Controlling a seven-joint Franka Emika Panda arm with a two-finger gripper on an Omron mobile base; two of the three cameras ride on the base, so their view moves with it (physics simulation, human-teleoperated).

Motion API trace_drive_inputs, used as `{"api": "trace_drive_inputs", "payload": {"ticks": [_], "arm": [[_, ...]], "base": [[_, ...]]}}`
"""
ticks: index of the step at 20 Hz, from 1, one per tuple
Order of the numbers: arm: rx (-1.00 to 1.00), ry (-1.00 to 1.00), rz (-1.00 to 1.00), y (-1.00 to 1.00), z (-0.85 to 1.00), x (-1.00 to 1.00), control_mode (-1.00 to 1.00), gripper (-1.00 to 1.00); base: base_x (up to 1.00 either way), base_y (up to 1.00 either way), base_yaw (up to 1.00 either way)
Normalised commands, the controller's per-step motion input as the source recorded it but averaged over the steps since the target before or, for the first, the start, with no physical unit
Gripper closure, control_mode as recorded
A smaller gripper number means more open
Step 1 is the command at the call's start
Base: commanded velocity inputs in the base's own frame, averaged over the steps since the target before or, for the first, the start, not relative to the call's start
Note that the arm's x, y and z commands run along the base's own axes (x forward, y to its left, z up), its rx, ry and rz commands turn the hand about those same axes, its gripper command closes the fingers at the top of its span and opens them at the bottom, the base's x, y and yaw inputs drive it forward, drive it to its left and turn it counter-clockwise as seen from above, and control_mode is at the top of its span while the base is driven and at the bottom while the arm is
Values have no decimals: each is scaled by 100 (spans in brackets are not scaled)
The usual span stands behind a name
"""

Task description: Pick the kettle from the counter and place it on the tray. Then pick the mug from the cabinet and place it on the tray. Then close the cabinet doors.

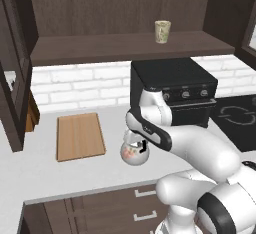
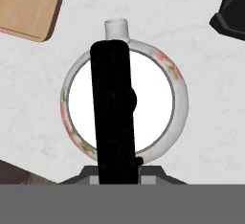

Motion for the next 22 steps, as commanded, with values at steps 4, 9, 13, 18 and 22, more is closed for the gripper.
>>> {"api": "trace_drive_inputs", "payload": {"ticks": [4, 9, 13, 18, 22], "arm": [[0, -12, 0, 9, 46, -3, -100, 100], [0, -22, 0, 35, 58, -1, -100, 100], [0, -15, 0, 61, 14, 0, -100, 100], [0, -3, 0, 66, 0, 14, -100, 100], [0, 0, 0, 49, 16, 36, -100, 100]], "base": [[0, 0, 0], [0, 0, 0], [0, 0, 0], [0, 0, 0], [0, 0, 0]]}}
